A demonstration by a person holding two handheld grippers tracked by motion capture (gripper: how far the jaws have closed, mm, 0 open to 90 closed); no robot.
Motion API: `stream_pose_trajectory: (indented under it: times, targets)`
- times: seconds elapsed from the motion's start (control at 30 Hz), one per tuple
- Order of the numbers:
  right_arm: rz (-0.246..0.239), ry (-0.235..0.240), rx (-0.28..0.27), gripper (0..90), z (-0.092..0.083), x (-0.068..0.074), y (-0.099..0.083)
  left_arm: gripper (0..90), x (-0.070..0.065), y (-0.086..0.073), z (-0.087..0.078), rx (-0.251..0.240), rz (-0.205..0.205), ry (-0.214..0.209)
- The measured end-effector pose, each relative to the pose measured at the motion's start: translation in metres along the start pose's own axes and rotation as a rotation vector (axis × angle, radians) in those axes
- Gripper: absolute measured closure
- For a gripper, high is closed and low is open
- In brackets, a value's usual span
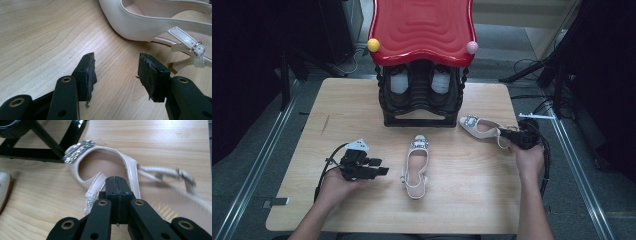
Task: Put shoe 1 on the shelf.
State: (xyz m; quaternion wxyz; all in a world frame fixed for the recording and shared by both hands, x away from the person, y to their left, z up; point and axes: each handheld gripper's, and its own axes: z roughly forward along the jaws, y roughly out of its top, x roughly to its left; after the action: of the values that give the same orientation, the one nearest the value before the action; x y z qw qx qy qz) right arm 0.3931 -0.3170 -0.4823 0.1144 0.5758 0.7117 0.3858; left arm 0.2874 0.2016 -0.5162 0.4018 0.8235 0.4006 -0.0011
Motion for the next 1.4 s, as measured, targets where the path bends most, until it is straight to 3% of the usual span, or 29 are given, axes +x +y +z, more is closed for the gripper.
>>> stream_pose_trajectory:
  times: [0.27,0.47,0.6,0.8,0.9,1.13,1.4]
  targets:
    - [-0.021,0.056,0.01,90.0,-0.001,0.02,-0.003,47.8,0.001,0.003,0.001,-0.009,-0.005,-0.014]
    - [-0.047,0.061,0.03,89.7,0.004,0.036,-0.005,47.8,0.003,0.005,0.001,-0.012,-0.013,-0.024]
    - [-0.044,0.038,0.016,88.4,-0.004,0.034,-0.005,47.8,0.003,0.007,0.003,-0.008,-0.013,-0.027]
    - [-0.007,0.043,-0.032,83.1,-0.021,0.029,-0.002,47.7,0.003,0.008,0.003,-0.011,-0.017,-0.023]
    - [-0.013,0.057,-0.046,79.8,-0.022,0.034,0.002,47.7,0.004,0.008,0.001,-0.017,-0.017,-0.025]
    - [-0.054,0.056,-0.01,71.8,-0.005,0.047,0.006,47.1,0.003,0.005,-0.001,-0.013,-0.027,-0.019]
    - [-0.032,0.057,0.062,72.8,0.023,0.039,0.001,46.8,0.004,-0.002,-0.006,-0.019,-0.041,-0.007]
